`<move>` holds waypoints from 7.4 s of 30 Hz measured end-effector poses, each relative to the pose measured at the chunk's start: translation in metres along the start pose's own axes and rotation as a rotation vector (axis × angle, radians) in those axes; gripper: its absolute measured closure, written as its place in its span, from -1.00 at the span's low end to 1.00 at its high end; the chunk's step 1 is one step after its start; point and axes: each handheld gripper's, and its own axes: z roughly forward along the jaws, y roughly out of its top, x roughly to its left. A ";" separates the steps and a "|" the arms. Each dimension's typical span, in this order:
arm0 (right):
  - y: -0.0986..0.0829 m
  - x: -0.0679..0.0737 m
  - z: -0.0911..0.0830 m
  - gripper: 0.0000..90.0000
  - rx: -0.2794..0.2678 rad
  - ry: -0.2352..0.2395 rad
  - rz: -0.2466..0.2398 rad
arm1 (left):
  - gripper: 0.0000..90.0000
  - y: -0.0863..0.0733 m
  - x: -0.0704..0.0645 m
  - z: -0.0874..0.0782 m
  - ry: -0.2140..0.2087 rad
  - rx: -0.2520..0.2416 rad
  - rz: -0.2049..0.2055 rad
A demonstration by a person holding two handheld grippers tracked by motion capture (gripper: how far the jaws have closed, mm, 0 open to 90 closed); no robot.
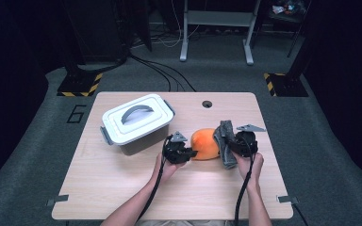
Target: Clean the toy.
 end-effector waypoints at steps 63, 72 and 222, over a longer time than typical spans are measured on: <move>0.000 -0.003 0.004 0.57 0.020 -0.009 -0.004 | -0.12 -0.021 0.011 0.013 0.021 0.074 -0.025; -0.001 -0.005 0.005 0.57 0.019 -0.007 0.002 | 0.53 -0.020 0.004 0.018 0.027 0.039 -0.004; 0.020 0.006 0.004 0.59 -0.044 0.068 0.015 | 0.24 0.028 -0.021 -0.009 0.046 -0.027 0.272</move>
